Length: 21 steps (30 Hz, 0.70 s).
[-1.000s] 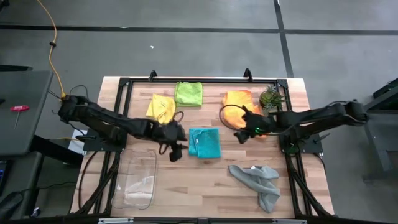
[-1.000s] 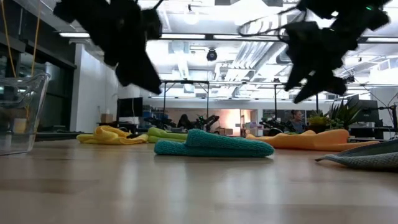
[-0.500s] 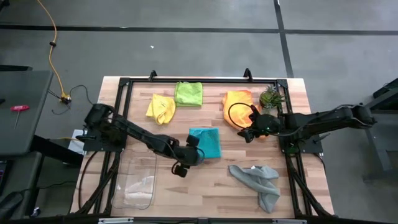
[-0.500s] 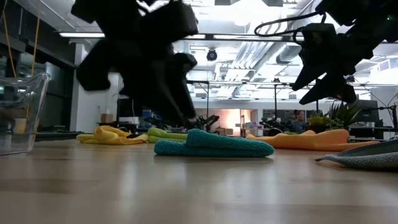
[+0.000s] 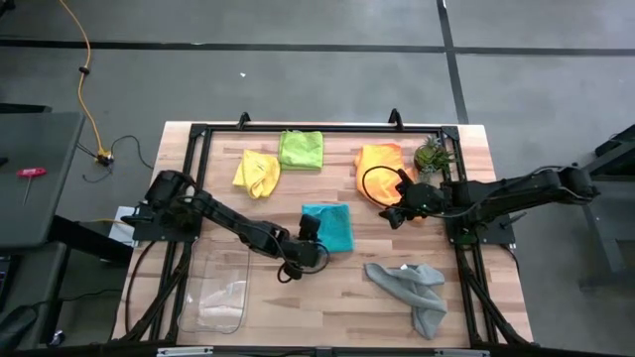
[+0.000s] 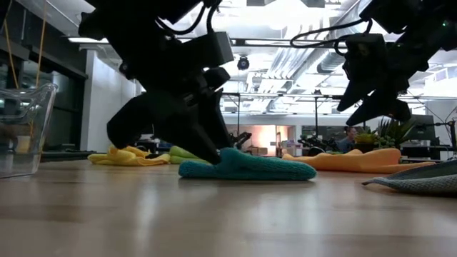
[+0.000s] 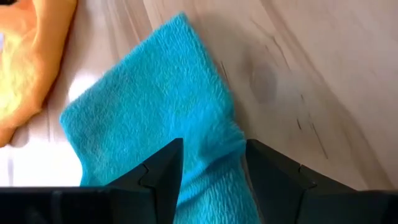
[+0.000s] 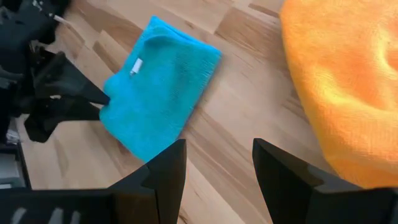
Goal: Fold microfiber towels
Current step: Fold the blue microfiber towel
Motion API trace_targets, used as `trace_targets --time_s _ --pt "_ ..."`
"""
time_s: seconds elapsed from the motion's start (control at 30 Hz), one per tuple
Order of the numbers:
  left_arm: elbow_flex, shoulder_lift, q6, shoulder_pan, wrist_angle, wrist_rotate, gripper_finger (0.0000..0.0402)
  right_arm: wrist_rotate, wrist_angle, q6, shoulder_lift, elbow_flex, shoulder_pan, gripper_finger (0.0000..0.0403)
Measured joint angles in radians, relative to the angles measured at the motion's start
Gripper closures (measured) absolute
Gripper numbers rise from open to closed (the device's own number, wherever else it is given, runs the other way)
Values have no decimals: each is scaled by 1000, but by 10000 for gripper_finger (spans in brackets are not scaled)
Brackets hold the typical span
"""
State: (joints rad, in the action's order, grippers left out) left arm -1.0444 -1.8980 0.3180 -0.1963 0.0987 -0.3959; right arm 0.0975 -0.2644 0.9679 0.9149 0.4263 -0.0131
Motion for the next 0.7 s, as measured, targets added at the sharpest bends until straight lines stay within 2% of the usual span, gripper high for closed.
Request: trace_targets --time_s 0.53,0.7 --pt "0 5 0 2 2 75 236 1 -1 2 0 0 0 226" --pt "1 -29 -10 13 -11 81 236 1 -1 2 0 0 0 226"
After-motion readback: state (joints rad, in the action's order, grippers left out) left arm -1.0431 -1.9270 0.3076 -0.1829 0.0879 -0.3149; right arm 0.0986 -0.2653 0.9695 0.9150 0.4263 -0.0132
